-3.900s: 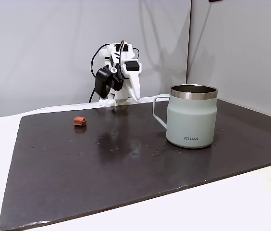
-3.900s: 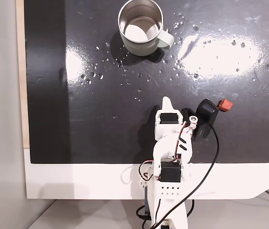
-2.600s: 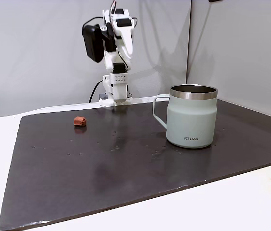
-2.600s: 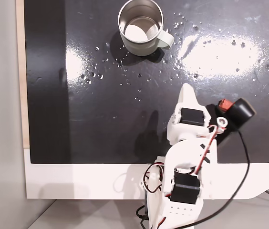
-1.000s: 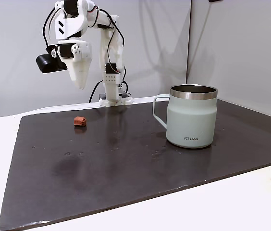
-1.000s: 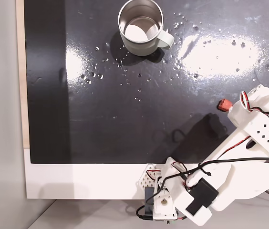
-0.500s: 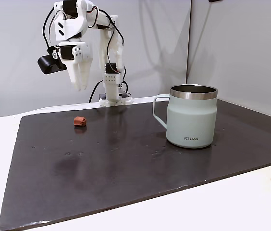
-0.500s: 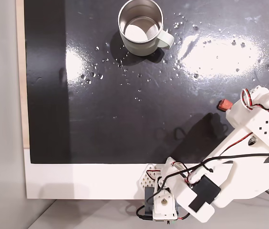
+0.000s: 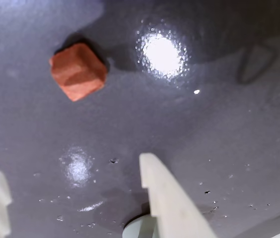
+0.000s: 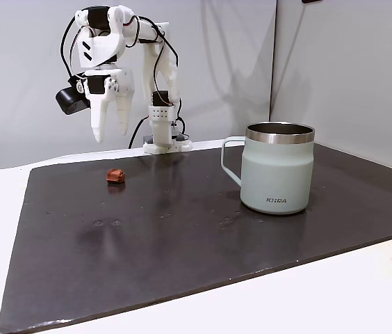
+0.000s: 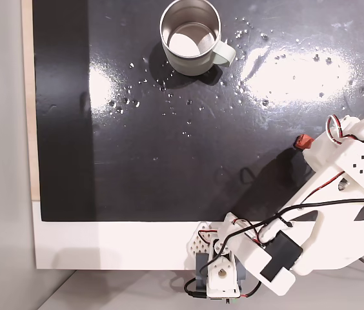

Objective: Grasp a cube and put it in the cup.

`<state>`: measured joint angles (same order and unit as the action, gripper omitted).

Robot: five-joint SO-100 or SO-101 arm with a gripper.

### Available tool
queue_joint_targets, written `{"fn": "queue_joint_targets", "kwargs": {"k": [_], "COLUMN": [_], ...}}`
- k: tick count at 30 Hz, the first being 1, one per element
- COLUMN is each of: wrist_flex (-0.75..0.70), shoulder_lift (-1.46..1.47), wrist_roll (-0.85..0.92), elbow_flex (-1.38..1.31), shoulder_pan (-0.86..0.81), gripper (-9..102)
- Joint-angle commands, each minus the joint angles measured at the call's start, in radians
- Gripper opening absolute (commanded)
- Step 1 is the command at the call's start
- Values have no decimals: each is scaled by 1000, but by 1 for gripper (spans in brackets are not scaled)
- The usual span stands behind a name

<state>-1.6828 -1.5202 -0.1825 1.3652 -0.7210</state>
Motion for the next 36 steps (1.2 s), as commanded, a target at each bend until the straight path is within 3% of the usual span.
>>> {"fn": "queue_joint_targets", "kwargs": {"k": [1,36], "wrist_flex": [28,379], "shoulder_lift": [6,112], "wrist_roll": [23,89], "elbow_flex": [-6,328], "shoulder_pan": [-3,2], "gripper": [29,28]}}
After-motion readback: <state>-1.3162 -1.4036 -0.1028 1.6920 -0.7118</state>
